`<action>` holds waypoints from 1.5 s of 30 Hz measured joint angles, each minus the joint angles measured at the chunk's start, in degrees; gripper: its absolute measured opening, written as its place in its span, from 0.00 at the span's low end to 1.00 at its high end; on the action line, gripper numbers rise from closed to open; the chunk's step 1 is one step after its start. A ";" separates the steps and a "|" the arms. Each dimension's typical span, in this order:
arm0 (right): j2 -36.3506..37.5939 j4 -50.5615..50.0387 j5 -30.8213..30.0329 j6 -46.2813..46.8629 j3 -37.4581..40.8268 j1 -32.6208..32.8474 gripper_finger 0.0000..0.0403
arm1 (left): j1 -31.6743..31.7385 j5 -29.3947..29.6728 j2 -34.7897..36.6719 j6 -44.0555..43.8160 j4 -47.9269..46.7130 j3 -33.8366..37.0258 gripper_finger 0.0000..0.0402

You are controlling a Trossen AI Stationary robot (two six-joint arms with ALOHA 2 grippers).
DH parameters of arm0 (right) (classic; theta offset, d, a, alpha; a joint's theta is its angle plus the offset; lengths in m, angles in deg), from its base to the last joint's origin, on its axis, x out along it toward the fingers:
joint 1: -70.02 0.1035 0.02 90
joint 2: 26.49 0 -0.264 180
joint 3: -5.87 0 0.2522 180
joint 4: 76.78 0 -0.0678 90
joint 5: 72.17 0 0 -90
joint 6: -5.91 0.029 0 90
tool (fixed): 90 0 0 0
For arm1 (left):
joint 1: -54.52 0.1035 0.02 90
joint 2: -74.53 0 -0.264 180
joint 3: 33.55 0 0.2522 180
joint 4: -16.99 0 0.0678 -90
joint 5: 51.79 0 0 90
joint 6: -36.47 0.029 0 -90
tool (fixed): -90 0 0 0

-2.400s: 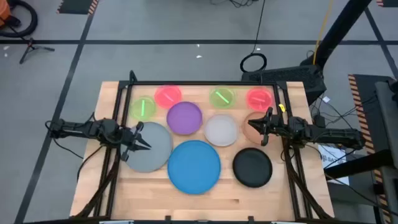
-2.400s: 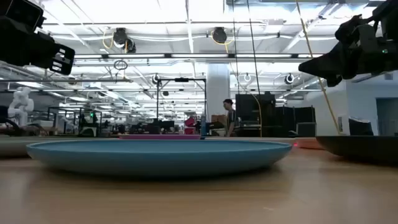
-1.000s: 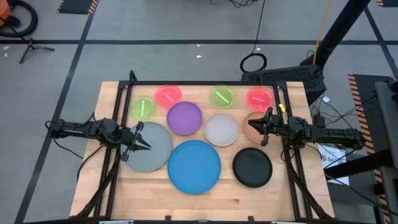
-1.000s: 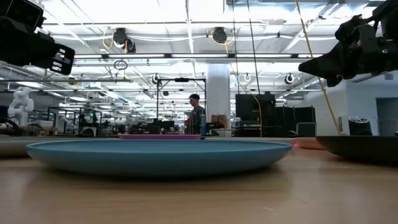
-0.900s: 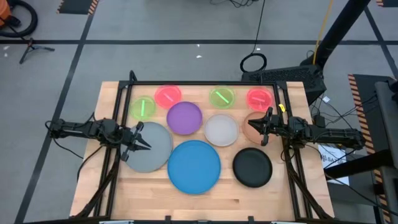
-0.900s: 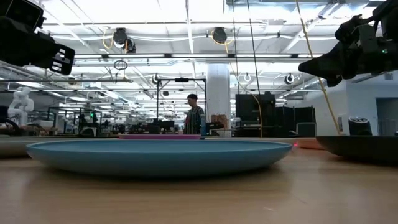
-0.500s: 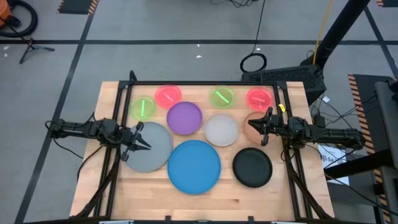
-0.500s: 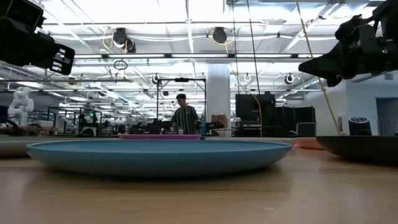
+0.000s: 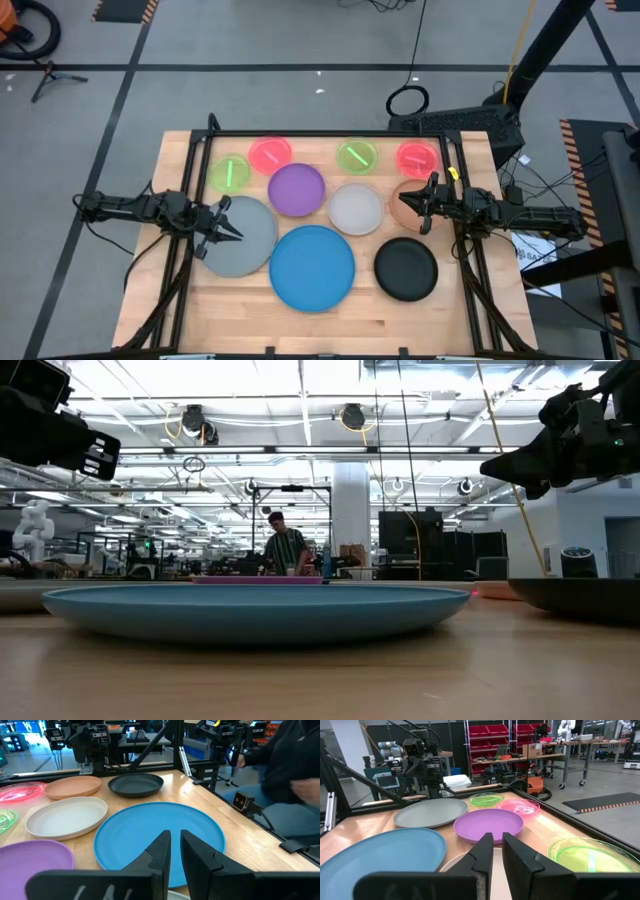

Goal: Stack plastic plates

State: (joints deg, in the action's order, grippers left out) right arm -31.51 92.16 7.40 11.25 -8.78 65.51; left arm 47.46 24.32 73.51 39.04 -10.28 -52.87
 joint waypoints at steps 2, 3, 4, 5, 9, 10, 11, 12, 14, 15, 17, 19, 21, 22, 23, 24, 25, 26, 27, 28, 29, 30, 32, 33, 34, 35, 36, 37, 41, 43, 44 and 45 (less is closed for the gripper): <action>0.01 0.00 0.02 -0.02 0.01 0.00 0.08 | 0.01 -0.01 0.00 0.00 0.01 0.00 0.12; 0.00 0.00 0.02 -0.02 0.02 0.00 0.08 | -0.01 -0.01 0.00 -0.02 0.00 0.00 0.12; 0.00 0.00 0.02 -0.01 0.02 0.00 0.08 | -0.01 0.00 0.00 0.00 -0.01 -0.01 0.12; 0.00 0.00 0.00 -0.02 0.01 0.02 0.08 | 0.01 0.00 0.00 0.00 -0.01 0.01 0.12; 0.00 0.00 0.02 -0.02 0.02 0.00 0.08 | 0.01 -0.01 0.00 0.00 -0.01 0.00 0.12; 0.02 0.00 0.01 -0.01 0.01 0.02 0.08 | 0.01 0.00 0.00 0.00 -0.01 0.01 0.12; 0.01 0.00 0.01 -0.01 0.01 0.00 0.08 | 0.00 -0.02 0.01 -0.01 0.01 0.01 0.12; 0.02 0.00 0.02 0.00 0.01 0.00 0.08 | 0.00 0.00 0.02 0.00 -0.01 0.00 0.12; 0.02 0.00 0.01 0.00 0.02 0.00 0.08 | 0.00 -0.01 0.01 0.00 0.00 0.00 0.12; 0.02 0.00 0.02 -0.02 0.00 0.00 0.08 | 0.00 -0.01 0.00 0.00 0.01 0.01 0.12; 0.01 0.00 0.01 -0.01 0.02 0.01 0.08 | -0.01 0.00 0.00 0.00 0.00 -0.01 0.12; 0.02 0.00 0.02 0.00 0.00 0.02 0.08 | 0.01 0.00 0.01 0.00 0.00 -0.01 0.12; 0.00 0.00 0.02 -0.01 0.01 0.00 0.08 | -0.01 -0.02 0.00 0.00 0.01 0.01 0.12; 0.01 0.00 0.01 -0.01 0.02 0.00 0.08 | 0.00 -0.01 0.00 0.00 0.00 0.01 0.12; 0.00 0.00 0.00 -0.01 0.02 0.00 0.08 | 0.00 -0.01 0.01 0.00 -0.01 -0.01 0.12; 0.02 0.00 0.00 -0.02 0.01 0.00 0.08 | 0.00 0.00 0.01 0.00 0.00 0.01 0.12; 0.02 0.00 0.02 -0.02 0.02 0.00 0.08 | -0.01 0.00 0.00 0.00 -0.01 0.01 0.12; 0.01 0.00 0.01 -0.02 0.01 0.00 0.08 | 0.01 0.00 0.00 0.00 0.00 0.01 0.12; 0.00 0.00 0.02 0.00 0.00 0.00 0.08 | -0.01 0.00 0.00 0.00 0.01 0.01 0.12; 0.00 0.00 0.02 -0.02 0.00 0.00 0.08 | -0.01 -0.01 0.00 0.00 -0.01 0.00 0.12; 0.00 0.00 0.02 -0.02 0.01 0.01 0.08 | -0.01 0.00 0.00 0.28 -0.01 0.01 0.12; 0.02 0.00 0.02 -0.01 0.02 0.00 0.08 | 0.00 0.00 0.00 0.79 0.00 0.00 0.12; 0.01 0.00 0.02 -0.01 0.01 0.00 0.08 | 0.00 0.00 0.00 2.41 -0.01 0.00 0.12; 0.00 0.00 0.01 -0.01 0.02 0.01 0.08 | 0.00 0.00 0.00 3.04 0.00 0.01 0.12; 0.02 0.02 0.02 -0.02 0.00 0.02 0.08 | -0.01 0.00 0.02 3.47 0.01 0.01 0.12; 0.00 0.02 0.02 -0.01 0.00 0.01 0.08 | 0.01 0.00 0.00 3.84 0.01 0.01 0.12; 0.02 0.04 0.02 0.30 0.02 0.00 0.08 | -0.01 0.00 0.00 4.32 0.01 -0.01 0.12; 0.01 0.06 0.18 2.43 0.01 0.01 0.08 | -0.01 0.01 0.00 5.26 0.01 0.01 0.12; -0.01 1.41 0.77 20.87 0.00 0.02 0.08 | 0.00 0.02 0.00 12.28 0.03 0.01 0.12; -0.35 4.55 -0.24 23.76 0.01 0.00 0.08 | 0.01 0.02 0.00 14.89 0.03 0.01 0.12; -0.56 6.19 0.21 24.08 0.02 0.00 0.08 | 0.01 0.03 0.00 15.55 0.05 0.01 0.12; -0.98 8.41 1.28 24.22 0.02 0.15 0.08 | -0.01 0.02 0.02 15.98 0.05 0.01 0.12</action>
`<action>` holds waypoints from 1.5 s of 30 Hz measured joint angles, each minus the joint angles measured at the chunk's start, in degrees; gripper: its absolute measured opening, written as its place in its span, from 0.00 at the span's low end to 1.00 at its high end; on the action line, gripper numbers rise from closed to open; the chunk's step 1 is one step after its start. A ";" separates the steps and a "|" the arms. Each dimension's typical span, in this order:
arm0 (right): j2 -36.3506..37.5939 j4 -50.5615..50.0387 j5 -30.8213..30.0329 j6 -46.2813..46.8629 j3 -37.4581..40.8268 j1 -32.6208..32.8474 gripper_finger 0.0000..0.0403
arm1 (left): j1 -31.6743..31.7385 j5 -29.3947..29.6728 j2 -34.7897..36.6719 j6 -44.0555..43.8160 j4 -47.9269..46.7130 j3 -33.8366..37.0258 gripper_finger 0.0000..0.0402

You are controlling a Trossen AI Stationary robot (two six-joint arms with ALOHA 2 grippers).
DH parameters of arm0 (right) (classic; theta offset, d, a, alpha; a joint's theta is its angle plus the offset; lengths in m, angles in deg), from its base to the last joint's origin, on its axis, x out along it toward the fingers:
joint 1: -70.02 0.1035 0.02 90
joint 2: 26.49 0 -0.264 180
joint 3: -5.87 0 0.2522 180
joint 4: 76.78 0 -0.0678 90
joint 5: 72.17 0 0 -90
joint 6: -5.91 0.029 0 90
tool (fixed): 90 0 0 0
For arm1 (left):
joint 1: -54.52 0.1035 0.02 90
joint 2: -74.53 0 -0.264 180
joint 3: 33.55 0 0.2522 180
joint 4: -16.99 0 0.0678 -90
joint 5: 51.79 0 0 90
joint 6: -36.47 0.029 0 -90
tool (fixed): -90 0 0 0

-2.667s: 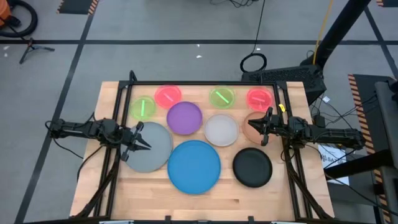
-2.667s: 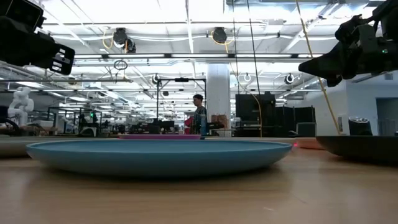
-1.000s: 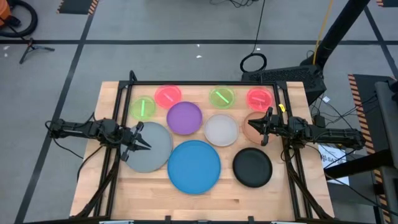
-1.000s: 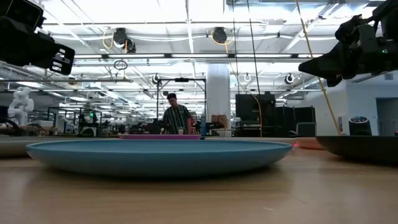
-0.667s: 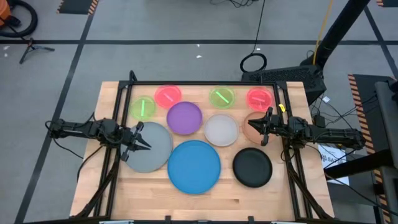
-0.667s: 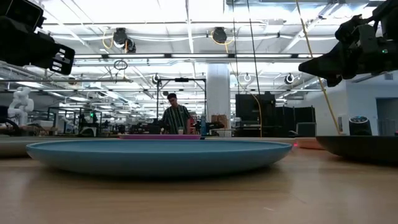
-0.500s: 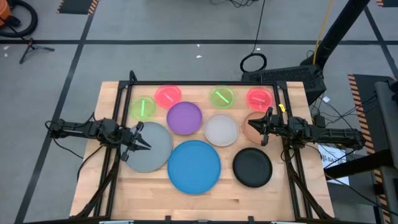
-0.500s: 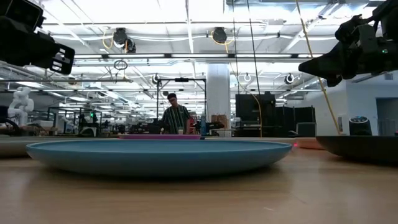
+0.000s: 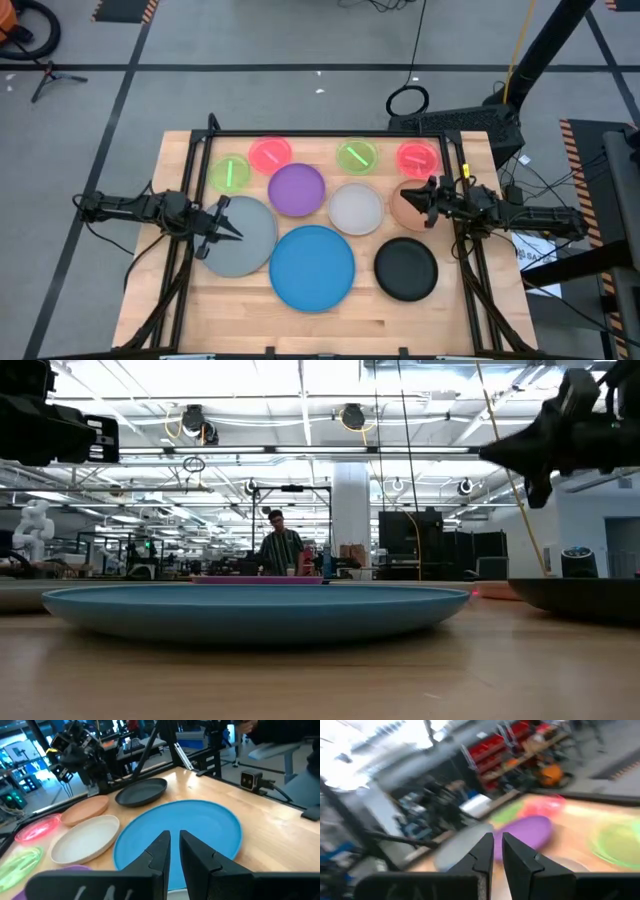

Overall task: Stack plastic plates
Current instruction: Stack the gray plate on top of the blue plate

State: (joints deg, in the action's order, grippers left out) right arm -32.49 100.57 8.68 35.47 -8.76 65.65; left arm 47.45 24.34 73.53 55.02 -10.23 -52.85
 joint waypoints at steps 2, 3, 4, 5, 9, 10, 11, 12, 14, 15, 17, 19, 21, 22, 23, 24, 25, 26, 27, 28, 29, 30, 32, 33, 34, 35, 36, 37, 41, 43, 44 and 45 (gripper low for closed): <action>-1.24 5.18 1.87 0.28 -0.25 0.36 0.08 | 0.00 0.00 -0.02 0.31 0.30 0.00 0.12; -2.05 7.39 1.94 0.40 -0.75 0.67 0.08 | 0.01 0.00 -0.02 0.52 0.39 0.00 0.12; -2.96 8.79 1.94 0.36 -1.47 1.00 0.08 | 0.02 0.00 -0.02 0.97 0.39 0.00 0.12; -4.05 9.32 1.92 0.23 -2.10 1.38 0.08 | -0.01 0.00 -0.02 1.32 0.35 0.00 0.12; -10.41 12.28 1.79 -1.30 -5.85 2.85 0.08 | 0.01 0.00 0.00 1.33 0.35 0.00 0.12; -12.34 13.67 1.78 -1.90 -6.64 3.17 0.08 | 0.00 0.00 -0.01 1.06 0.37 -0.02 0.12; -14.70 15.36 1.73 -2.33 -7.48 3.48 0.08 | -0.01 0.00 -0.02 0.46 0.35 0.00 0.12; -17.40 16.81 1.73 -2.83 -8.53 3.76 0.08 | -0.01 0.00 -0.02 0.17 0.35 0.00 0.12; -22.54 17.73 1.60 -4.03 -10.53 4.12 0.08 | -0.01 0.00 0.00 -0.65 0.45 -0.02 0.12; -24.77 17.75 1.45 -4.33 -12.11 4.12 0.08 | -0.01 -0.11 -0.02 -3.70 0.48 0.00 0.12; -29.40 17.78 0.93 -5.03 -15.58 4.12 0.08 | -0.14 -1.10 -0.02 -14.33 1.24 0.00 0.12; -33.91 16.35 -0.04 -5.16 -19.47 4.08 0.08 | -0.14 -1.14 0.00 -18.38 1.53 0.00 0.12; -38.53 14.92 -0.06 -5.36 -23.92 3.95 0.08 | -0.14 -1.14 -0.02 -18.69 1.42 0.00 0.12; -40.70 13.60 -0.06 -5.41 -26.18 3.96 0.08 | -0.14 -1.14 -0.07 -18.62 1.46 0.00 0.12; -42.82 12.20 -0.04 -5.40 -28.36 3.96 0.08 | -0.14 -1.13 -0.09 -18.31 1.39 0.00 0.12; -45.05 11.17 -0.02 -5.46 -30.69 3.96 0.08 | -0.14 -1.14 -0.09 -17.81 1.34 0.00 0.12; -47.06 10.18 -0.02 -5.89 -33.12 3.96 0.08 | -0.14 -1.14 -0.09 -16.95 1.43 0.00 0.12; -49.10 9.24 -0.03 -6.40 -35.54 3.96 0.08 | -0.14 -1.14 -0.09 -16.05 1.44 0.00 0.12; -51.16 8.36 -0.04 -6.66 -37.81 3.96 0.08 | -0.14 -1.14 -0.09 -15.54 1.38 0.00 0.12; -53.06 7.42 -0.04 -6.71 -39.88 3.96 0.08 | -0.14 -1.14 -0.09 -15.46 1.33 0.00 0.12; -55.11 6.62 -0.04 -6.68 -41.85 3.96 0.08 | -0.14 -1.14 -0.11 -15.45 1.33 0.00 0.12; -57.14 5.97 -0.04 -6.59 -43.84 3.96 0.08 | -0.14 -1.14 -0.11 -15.37 1.33 0.00 0.12; -61.02 5.15 0.10 -6.47 -47.73 3.96 0.08 | -0.14 -1.13 -0.12 -14.34 1.32 0.00 0.12; -62.68 4.39 0.21 -6.22 -49.56 3.96 0.08 | -0.14 -1.14 -0.11 -13.39 1.31 0.00 0.12; -64.44 3.84 0.22 -5.63 -51.39 3.96 0.08 | -0.14 -1.13 -0.11 -12.25 1.33 0.00 0.12; -66.20 3.28 0.19 -4.79 -53.19 3.96 0.08 | -0.13 -1.14 -0.12 -10.99 1.31 0.00 0.12; -67.98 2.75 0.20 -3.97 -54.84 3.93 0.08 | -0.12 -1.12 -0.13 -9.78 1.34 0.00 0.12; -69.76 1.98 0.20 -3.34 -56.62 3.79 0.08 | -0.09 -1.12 -0.13 -8.83 1.51 0.00 0.12; -76.67 -2.01 0.33 -1.92 -64.41 3.68 0.08 | -0.09 -1.11 -0.13 -7.04 1.59 0.00 0.12; -80.16 -3.75 0.33 -1.37 -68.34 3.68 0.08 | -0.09 -1.11 -0.13 -6.27 1.61 0.00 0.12; -81.97 -4.80 0.38 -1.32 -70.34 3.68 0.08 | -0.09 -1.11 -0.13 -5.71 1.60 0.00 0.12; -83.61 -6.11 0.38 -1.25 -72.29 3.70 0.08 | -0.09 -1.11 -0.13 -4.98 1.64 0.00 0.12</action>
State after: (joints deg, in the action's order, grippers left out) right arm -116.09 94.46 9.06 34.22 -81.05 69.36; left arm 47.36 23.23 73.40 50.04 -8.59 -52.85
